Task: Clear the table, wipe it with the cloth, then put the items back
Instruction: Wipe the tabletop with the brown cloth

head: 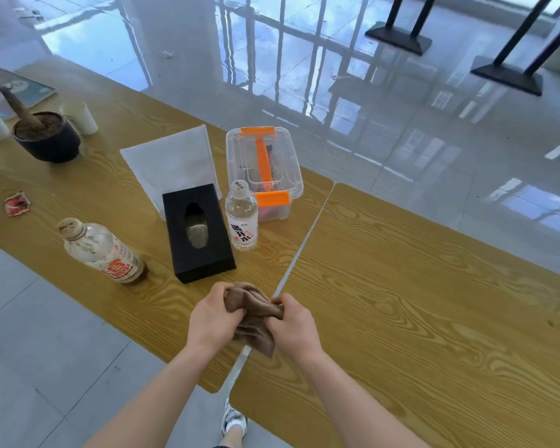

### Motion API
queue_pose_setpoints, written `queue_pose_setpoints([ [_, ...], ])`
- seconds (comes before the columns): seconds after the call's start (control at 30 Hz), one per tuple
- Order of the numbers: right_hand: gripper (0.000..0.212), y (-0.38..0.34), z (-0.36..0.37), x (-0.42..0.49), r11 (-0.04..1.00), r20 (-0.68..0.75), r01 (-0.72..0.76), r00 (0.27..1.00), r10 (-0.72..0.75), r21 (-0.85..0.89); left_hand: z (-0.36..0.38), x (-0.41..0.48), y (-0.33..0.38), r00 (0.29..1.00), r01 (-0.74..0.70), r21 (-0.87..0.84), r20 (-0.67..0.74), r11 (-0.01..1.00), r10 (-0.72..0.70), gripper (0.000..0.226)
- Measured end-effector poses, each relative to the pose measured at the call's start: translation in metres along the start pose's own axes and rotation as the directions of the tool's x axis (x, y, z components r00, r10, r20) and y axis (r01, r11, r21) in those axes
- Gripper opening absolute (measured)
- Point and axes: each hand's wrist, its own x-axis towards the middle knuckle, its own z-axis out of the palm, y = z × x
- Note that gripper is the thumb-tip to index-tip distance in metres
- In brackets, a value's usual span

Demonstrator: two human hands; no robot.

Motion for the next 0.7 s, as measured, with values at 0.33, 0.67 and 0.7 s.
queue_pose_setpoints([
  [0.33,0.045,0.108,-0.101,-0.053,0.992,-0.281,-0.127,0.952,0.125,0.010,0.117,-0.045,0.070,0.941,-0.230,-0.023,0.248,0.973,0.229,0.062],
  [0.67,0.045,0.169,-0.093,-0.086,0.946,-0.365,-0.098,0.931,-0.023,-0.308,0.145,-0.042,0.059,0.748,-0.662,0.446,0.341,0.602,0.569,0.054],
  [0.7,0.048,0.171,-0.088,-0.088,0.919,-0.327,-0.039,0.940,-0.100,-0.392,0.142,-0.034,0.054,0.716,-0.693,0.470,0.366,0.547,0.594,0.053],
])
